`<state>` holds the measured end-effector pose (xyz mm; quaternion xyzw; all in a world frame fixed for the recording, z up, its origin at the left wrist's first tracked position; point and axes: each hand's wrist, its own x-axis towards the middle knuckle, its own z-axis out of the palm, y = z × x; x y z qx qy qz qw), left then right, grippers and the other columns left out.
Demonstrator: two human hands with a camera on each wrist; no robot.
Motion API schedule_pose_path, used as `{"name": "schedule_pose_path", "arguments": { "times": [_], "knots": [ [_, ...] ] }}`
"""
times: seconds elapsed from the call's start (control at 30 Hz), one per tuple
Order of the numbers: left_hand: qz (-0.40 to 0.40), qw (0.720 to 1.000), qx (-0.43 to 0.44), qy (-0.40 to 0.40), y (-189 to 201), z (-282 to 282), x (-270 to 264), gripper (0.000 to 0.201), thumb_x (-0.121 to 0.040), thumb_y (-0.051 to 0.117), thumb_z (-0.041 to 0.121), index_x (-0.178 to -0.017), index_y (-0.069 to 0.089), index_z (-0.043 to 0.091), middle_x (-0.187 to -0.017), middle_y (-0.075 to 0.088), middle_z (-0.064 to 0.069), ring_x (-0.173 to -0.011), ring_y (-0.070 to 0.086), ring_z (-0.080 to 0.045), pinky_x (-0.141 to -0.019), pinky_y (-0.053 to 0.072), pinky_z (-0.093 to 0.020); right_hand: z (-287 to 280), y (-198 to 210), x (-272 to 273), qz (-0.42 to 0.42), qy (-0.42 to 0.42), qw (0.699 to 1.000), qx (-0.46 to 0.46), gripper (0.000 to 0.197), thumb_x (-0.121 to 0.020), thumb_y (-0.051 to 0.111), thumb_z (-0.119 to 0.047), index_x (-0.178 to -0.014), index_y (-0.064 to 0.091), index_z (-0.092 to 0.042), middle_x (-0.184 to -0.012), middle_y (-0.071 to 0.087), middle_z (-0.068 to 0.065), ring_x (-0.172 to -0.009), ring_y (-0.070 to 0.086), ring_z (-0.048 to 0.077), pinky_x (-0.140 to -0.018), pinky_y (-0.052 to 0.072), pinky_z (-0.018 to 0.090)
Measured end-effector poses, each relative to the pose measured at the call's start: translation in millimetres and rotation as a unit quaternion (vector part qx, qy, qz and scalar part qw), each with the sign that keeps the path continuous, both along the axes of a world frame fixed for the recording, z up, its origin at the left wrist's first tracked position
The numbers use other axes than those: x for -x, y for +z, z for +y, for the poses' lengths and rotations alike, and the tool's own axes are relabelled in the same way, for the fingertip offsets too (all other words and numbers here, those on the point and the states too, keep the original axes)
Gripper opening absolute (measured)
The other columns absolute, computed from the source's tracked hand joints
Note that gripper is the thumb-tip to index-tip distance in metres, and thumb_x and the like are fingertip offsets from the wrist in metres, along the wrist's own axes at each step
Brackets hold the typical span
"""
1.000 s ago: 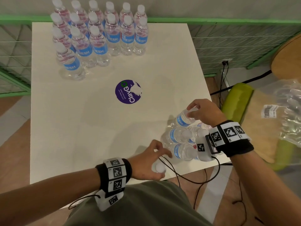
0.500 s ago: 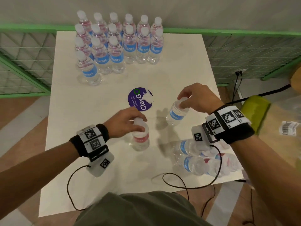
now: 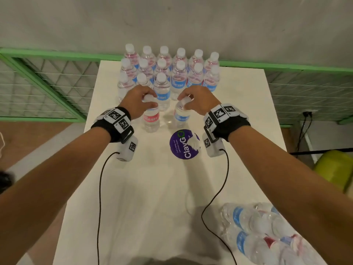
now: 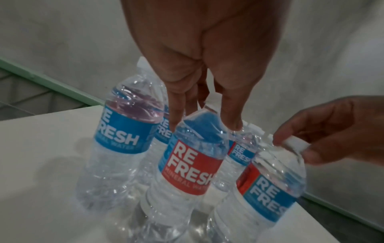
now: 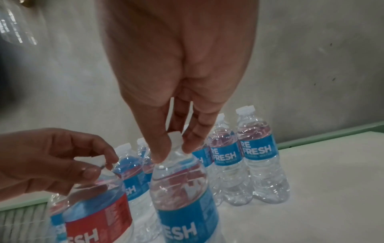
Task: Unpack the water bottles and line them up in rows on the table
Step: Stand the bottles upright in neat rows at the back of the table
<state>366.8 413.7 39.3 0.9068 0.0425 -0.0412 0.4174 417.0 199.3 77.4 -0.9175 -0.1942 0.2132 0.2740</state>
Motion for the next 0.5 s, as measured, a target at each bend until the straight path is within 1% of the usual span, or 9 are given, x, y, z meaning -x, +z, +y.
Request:
{"name": "schedule_pose_path", "arguments": {
  "times": [0.03,0.1,0.17,0.2,0.23,0.3,0.37,0.43,0.5],
  "knots": [
    [0.002,1.0,0.014,0.005,-1.4,3.0,-1.7,0.029,-0.077,0.075,0.016,-0.103,0.064,0.009,-0.107,0.054,-0.003,-0.101,0.055,-0.022,-0.093,0.046,-0.034,1.0,-2.7,-2.1,0.011,-0.001,1.0,-0.014,0.035,-0.079,0.071,-0.008,-0.113,0.064,-0.013,-0.113,0.056,0.006,-0.094,0.05,0.015,-0.075,0.036,0.022],
    [0.001,1.0,0.011,0.006,-3.4,6.0,-0.6,0.032,-0.076,0.075,0.021,-0.105,0.064,0.011,-0.107,0.052,-0.001,-0.1,0.052,-0.017,-0.092,0.043,-0.029,1.4,-10.1,-4.6,0.038,0.003,0.999,-0.026,0.045,-0.073,0.078,-0.016,-0.114,0.059,-0.017,-0.111,0.052,0.005,-0.091,0.051,0.018,-0.075,0.039,0.024],
    [-0.018,0.999,-0.045,-0.005,-6.1,6.1,3.6,0.041,-0.073,0.078,0.029,-0.107,0.063,0.013,-0.105,0.045,-0.001,-0.098,0.045,-0.014,-0.09,0.039,-0.027,1.5,-15.7,-6.7,0.041,-0.009,0.999,-0.033,0.045,-0.071,0.08,-0.023,-0.11,0.057,-0.019,-0.109,0.053,0.007,-0.089,0.053,0.021,-0.077,0.041,0.029],
    [-0.023,0.997,-0.073,-0.009,-6.8,5.5,6.2,0.045,-0.071,0.079,0.031,-0.109,0.062,0.014,-0.104,0.042,-0.002,-0.098,0.042,-0.014,-0.091,0.037,-0.027,1.5,-17.4,-7.8,0.037,-0.019,0.998,-0.041,0.043,-0.072,0.079,-0.023,-0.109,0.057,-0.017,-0.105,0.054,0.006,-0.086,0.053,0.02,-0.074,0.041,0.027],
    [-0.021,0.995,-0.092,-0.01,-6.7,5.0,8.5,0.046,-0.071,0.079,0.03,-0.111,0.061,0.014,-0.104,0.04,-0.004,-0.097,0.041,-0.015,-0.091,0.036,-0.027,1.7,-18.1,-9.1,0.033,-0.027,0.998,-0.046,0.041,-0.073,0.078,-0.022,-0.108,0.058,-0.015,-0.1,0.055,0.004,-0.083,0.052,0.018,-0.069,0.04,0.025],
    [-0.013,0.995,-0.101,-0.015,-4.7,4.4,10.9,0.044,-0.073,0.078,0.023,-0.111,0.059,0.013,-0.102,0.04,-0.005,-0.093,0.041,-0.015,-0.088,0.036,-0.026,1.5,-18.4,-12.7,0.029,-0.034,0.998,-0.052,0.039,-0.073,0.078,-0.022,-0.106,0.059,-0.012,-0.095,0.056,0.003,-0.079,0.052,0.016,-0.061,0.039,0.02],
    [-0.011,0.996,-0.084,-0.032,0.0,4.4,10.9,0.042,-0.072,0.078,0.015,-0.109,0.06,0.013,-0.1,0.045,-0.003,-0.089,0.043,-0.014,-0.083,0.039,-0.027,1.6,-19.8,-16.3,0.024,-0.027,0.998,-0.05,0.037,-0.072,0.079,-0.023,-0.102,0.061,-0.013,-0.094,0.059,0.004,-0.078,0.053,0.017,-0.061,0.039,0.019],
    [-0.003,0.996,-0.059,-0.063,5.0,4.3,10.6,0.043,-0.071,0.076,0.005,-0.11,0.06,0.013,-0.104,0.051,0.0,-0.092,0.047,-0.013,-0.082,0.041,-0.025,2.2,-20.2,-17.9,0.02,-0.011,0.999,-0.047,0.034,-0.072,0.079,-0.021,-0.101,0.062,-0.013,-0.095,0.06,0.004,-0.079,0.053,0.016,-0.064,0.041,0.023],
    [0.0,0.995,-0.05,-0.09,6.9,5.1,10.1,0.045,-0.074,0.071,-0.002,-0.114,0.059,0.013,-0.111,0.052,0.003,-0.097,0.048,-0.011,-0.084,0.037,-0.02,1.8,-20.6,-19.6,0.023,-0.001,0.999,-0.049,0.036,-0.073,0.078,-0.018,-0.106,0.062,-0.014,-0.102,0.057,0.004,-0.083,0.052,0.016,-0.073,0.04,0.027]
  ]
}}
